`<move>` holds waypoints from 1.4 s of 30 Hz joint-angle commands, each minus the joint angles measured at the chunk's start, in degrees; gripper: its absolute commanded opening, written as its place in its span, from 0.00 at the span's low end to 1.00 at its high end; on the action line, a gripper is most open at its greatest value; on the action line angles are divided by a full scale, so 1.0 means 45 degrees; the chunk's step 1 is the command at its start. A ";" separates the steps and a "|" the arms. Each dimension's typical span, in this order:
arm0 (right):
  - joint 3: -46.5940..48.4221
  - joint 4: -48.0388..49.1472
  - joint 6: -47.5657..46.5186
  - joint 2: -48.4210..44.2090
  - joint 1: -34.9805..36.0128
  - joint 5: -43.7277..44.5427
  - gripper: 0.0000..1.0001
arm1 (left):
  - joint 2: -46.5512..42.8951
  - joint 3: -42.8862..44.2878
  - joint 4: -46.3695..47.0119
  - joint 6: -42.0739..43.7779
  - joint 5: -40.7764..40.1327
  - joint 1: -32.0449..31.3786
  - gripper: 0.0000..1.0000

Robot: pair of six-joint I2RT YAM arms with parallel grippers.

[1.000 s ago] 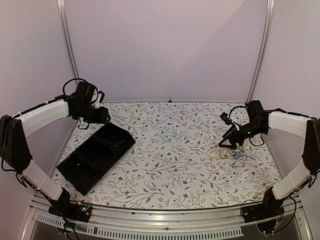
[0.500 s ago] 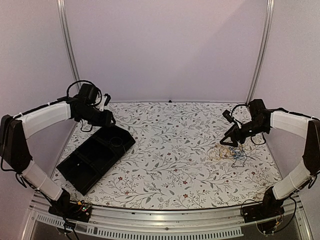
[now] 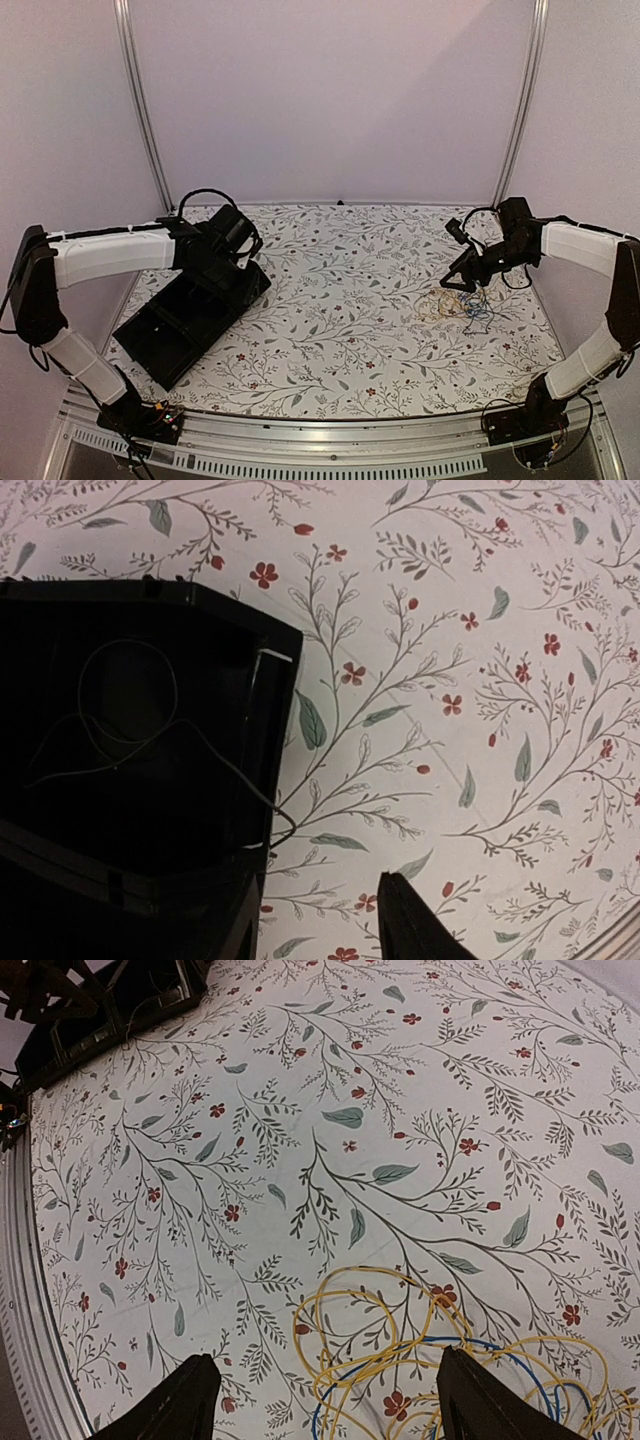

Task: Untangle the cables

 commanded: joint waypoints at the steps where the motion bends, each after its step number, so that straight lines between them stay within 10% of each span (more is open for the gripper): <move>1: 0.0024 0.0197 -0.0004 0.0056 -0.0066 -0.0123 0.79 | 0.0516 -0.0759 0.0388 -0.1719 -0.1000 -0.0497 0.39; 15: -0.0133 0.0135 -0.0184 0.0120 -0.0063 -0.0230 0.79 | 0.2741 -0.0044 0.0861 -0.2862 -0.2277 -0.0839 0.30; 26: -0.0133 0.0077 -0.0224 0.0237 -0.0056 -0.0371 0.78 | 0.3284 0.0075 0.1075 -0.3282 -0.3891 -0.1032 0.00; 42: -0.0201 0.0066 -0.0247 0.0259 -0.0058 -0.0347 0.78 | 0.1519 0.1002 -0.0131 -0.1525 -0.5326 0.0227 0.00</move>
